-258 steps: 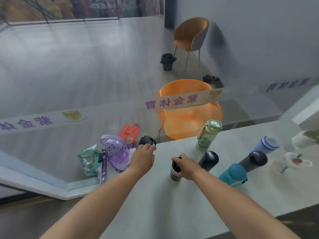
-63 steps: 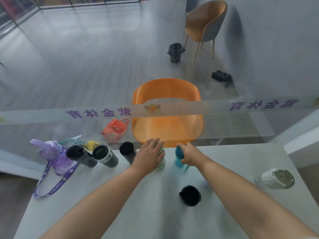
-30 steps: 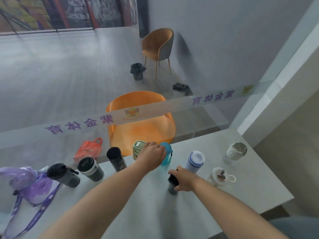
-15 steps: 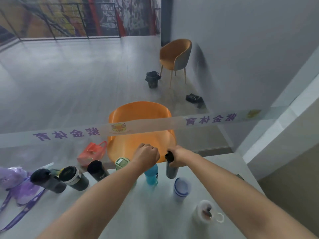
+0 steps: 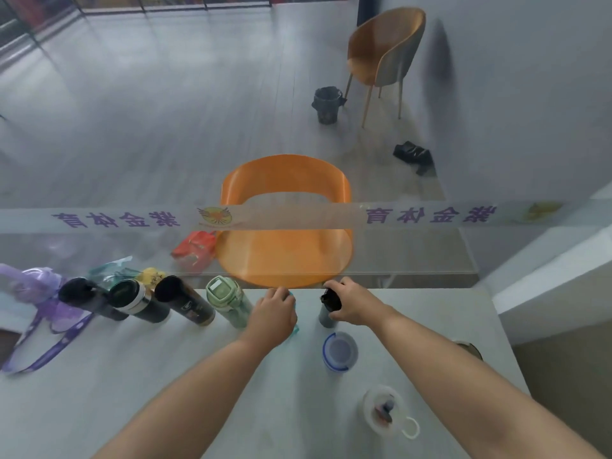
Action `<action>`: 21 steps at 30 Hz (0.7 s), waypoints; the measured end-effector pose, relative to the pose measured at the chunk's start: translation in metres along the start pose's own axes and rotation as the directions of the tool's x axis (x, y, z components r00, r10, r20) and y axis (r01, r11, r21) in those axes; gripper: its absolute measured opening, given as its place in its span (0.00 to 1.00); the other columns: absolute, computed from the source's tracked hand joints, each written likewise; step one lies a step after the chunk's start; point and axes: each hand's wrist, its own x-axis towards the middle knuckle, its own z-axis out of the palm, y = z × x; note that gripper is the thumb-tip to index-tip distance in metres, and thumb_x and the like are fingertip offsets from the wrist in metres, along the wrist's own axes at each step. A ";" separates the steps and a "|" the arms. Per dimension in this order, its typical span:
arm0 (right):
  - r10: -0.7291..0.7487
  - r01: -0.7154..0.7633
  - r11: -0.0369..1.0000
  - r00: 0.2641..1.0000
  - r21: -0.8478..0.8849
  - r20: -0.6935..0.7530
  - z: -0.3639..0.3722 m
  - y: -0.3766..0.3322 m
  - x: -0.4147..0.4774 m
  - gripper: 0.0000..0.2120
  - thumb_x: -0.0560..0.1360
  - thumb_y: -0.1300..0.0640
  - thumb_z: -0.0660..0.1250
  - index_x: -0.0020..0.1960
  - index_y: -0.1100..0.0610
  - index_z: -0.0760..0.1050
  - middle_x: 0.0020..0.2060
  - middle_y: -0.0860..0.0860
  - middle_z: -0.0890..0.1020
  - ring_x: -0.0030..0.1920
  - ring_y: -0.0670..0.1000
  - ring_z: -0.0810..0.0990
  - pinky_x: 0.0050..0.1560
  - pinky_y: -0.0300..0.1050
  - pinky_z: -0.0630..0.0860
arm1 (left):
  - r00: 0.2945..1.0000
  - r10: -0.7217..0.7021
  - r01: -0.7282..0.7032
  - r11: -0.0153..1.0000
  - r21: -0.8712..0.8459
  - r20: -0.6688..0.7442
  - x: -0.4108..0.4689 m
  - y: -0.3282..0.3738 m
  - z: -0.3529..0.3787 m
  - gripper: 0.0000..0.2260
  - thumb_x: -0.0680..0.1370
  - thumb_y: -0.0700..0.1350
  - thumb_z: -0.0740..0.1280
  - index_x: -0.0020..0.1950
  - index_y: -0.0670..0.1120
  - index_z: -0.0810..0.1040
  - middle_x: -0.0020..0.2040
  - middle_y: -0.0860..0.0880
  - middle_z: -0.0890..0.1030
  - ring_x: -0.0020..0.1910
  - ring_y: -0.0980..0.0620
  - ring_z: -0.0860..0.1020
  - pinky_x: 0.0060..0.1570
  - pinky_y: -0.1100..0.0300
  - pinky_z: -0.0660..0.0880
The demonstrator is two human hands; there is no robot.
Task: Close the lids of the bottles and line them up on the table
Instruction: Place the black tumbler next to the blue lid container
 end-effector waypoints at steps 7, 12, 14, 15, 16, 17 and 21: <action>-0.031 0.032 0.999 0.999 -0.032 0.039 0.008 -0.008 0.013 0.32 0.69 0.46 0.73 0.71 0.45 0.66 0.62 0.54 0.71 0.61 0.58 0.74 0.63 0.53 0.75 | 1.000 -0.016 0.016 0.999 -0.036 -0.014 0.002 0.000 -0.001 0.06 0.74 0.43 0.67 0.48 0.43 0.81 0.49 0.46 0.79 0.47 0.42 0.77 0.39 0.49 0.77; -0.018 0.019 0.999 0.999 -0.040 0.045 0.011 -0.004 0.014 0.33 0.70 0.45 0.74 0.72 0.45 0.65 0.63 0.54 0.71 0.63 0.58 0.73 0.63 0.53 0.75 | 1.000 -0.022 0.021 0.999 -0.036 -0.005 0.002 0.002 -0.002 0.08 0.75 0.44 0.65 0.50 0.44 0.80 0.51 0.46 0.78 0.50 0.43 0.76 0.43 0.49 0.77; -0.009 0.012 0.999 0.998 -0.042 0.054 0.012 -0.004 0.013 0.36 0.71 0.43 0.74 0.74 0.44 0.62 0.65 0.54 0.70 0.65 0.58 0.71 0.65 0.53 0.74 | 1.000 -0.020 0.020 0.999 -0.031 -0.008 0.001 0.002 -0.003 0.08 0.76 0.45 0.65 0.52 0.44 0.80 0.53 0.47 0.78 0.51 0.43 0.75 0.45 0.50 0.76; -0.006 0.008 0.999 0.999 -0.038 0.053 0.012 -0.005 0.011 0.38 0.71 0.41 0.73 0.76 0.44 0.60 0.67 0.54 0.70 0.67 0.58 0.70 0.66 0.54 0.73 | 1.000 -0.015 0.014 0.999 -0.033 -0.013 0.001 0.002 -0.003 0.08 0.76 0.45 0.65 0.52 0.44 0.80 0.53 0.47 0.78 0.52 0.43 0.75 0.45 0.50 0.76; 0.000 0.001 0.999 0.999 -0.036 0.041 0.012 -0.006 0.009 0.41 0.71 0.38 0.72 0.77 0.43 0.56 0.69 0.54 0.69 0.68 0.58 0.69 0.67 0.55 0.71 | 1.000 -0.002 0.002 0.999 -0.035 -0.015 0.001 0.002 -0.005 0.08 0.77 0.45 0.65 0.53 0.45 0.79 0.53 0.47 0.78 0.52 0.43 0.75 0.46 0.50 0.76; 0.010 -0.009 1.000 1.000 -0.028 0.020 0.013 -0.007 0.006 0.43 0.71 0.35 0.70 0.79 0.43 0.53 0.71 0.54 0.68 0.70 0.58 0.68 0.69 0.56 0.71 | 1.000 0.017 -0.018 0.999 -0.037 -0.017 0.001 0.001 -0.006 0.07 0.77 0.45 0.64 0.53 0.45 0.79 0.54 0.47 0.78 0.52 0.43 0.75 0.46 0.51 0.75; 0.064 -0.059 0.996 0.996 0.072 -0.055 0.010 -0.009 -0.016 0.43 0.72 0.32 0.67 0.79 0.46 0.52 0.72 0.54 0.69 0.70 0.58 0.70 0.69 0.57 0.72 | 0.991 0.131 -0.131 0.991 -0.035 0.008 0.005 -0.001 -0.016 0.05 0.79 0.44 0.63 0.51 0.46 0.75 0.52 0.47 0.77 0.50 0.44 0.73 0.47 0.51 0.73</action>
